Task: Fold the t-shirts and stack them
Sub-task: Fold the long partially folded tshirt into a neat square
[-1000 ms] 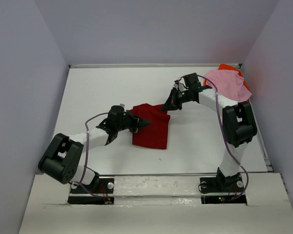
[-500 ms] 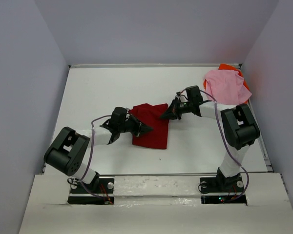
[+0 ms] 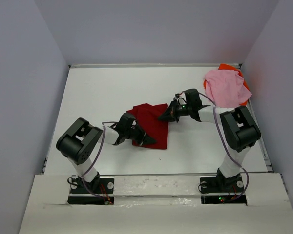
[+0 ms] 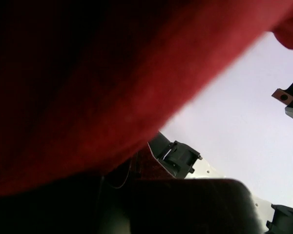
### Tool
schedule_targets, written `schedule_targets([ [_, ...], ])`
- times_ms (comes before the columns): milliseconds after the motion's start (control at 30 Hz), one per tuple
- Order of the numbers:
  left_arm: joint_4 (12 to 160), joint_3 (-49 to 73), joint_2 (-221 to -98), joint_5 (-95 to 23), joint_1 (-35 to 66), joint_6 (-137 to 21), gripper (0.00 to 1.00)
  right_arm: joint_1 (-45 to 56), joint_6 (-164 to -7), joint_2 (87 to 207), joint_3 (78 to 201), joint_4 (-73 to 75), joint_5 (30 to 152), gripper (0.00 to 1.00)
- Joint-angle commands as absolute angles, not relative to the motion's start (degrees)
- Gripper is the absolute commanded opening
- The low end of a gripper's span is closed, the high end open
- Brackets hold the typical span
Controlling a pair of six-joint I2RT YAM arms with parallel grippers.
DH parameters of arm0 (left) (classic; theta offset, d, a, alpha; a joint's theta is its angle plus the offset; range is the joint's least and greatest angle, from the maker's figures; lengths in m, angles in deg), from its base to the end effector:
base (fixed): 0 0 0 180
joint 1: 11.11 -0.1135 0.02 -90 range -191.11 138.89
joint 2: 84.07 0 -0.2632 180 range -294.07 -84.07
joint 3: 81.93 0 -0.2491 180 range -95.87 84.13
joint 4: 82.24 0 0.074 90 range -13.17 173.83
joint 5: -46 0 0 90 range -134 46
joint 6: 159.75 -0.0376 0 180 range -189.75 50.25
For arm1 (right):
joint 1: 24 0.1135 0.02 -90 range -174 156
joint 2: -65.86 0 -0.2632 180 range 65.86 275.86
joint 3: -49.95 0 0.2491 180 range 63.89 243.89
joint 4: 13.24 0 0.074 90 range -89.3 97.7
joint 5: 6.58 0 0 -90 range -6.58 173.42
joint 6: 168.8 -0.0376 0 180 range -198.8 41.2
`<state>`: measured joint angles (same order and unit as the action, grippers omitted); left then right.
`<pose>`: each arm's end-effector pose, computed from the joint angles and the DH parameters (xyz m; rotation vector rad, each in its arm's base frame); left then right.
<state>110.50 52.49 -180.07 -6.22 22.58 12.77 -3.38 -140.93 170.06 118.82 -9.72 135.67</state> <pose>0.2271 -0.1791 0.1199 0.6830 -2.5718 1.5688 0.3296 0.1558 0.1637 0.3371 2.5451 1.7105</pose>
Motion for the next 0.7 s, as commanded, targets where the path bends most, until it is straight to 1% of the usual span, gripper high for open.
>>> schedule_targets([
  [0,109.75,50.38,-182.49,-3.22,22.82,11.73,0.00,-1.69,-139.71,172.82,120.22,-13.10,134.22,0.00],
  [400,113.09,51.00,-185.58,-2.16,22.73,12.52,0.00,-1.15,-137.87,179.06,123.65,-13.54,132.38,0.00],
  [667,112.92,53.19,-182.95,-2.25,22.82,13.04,0.00,-1.15,-136.11,186.26,131.38,-13.10,131.06,0.00],
])
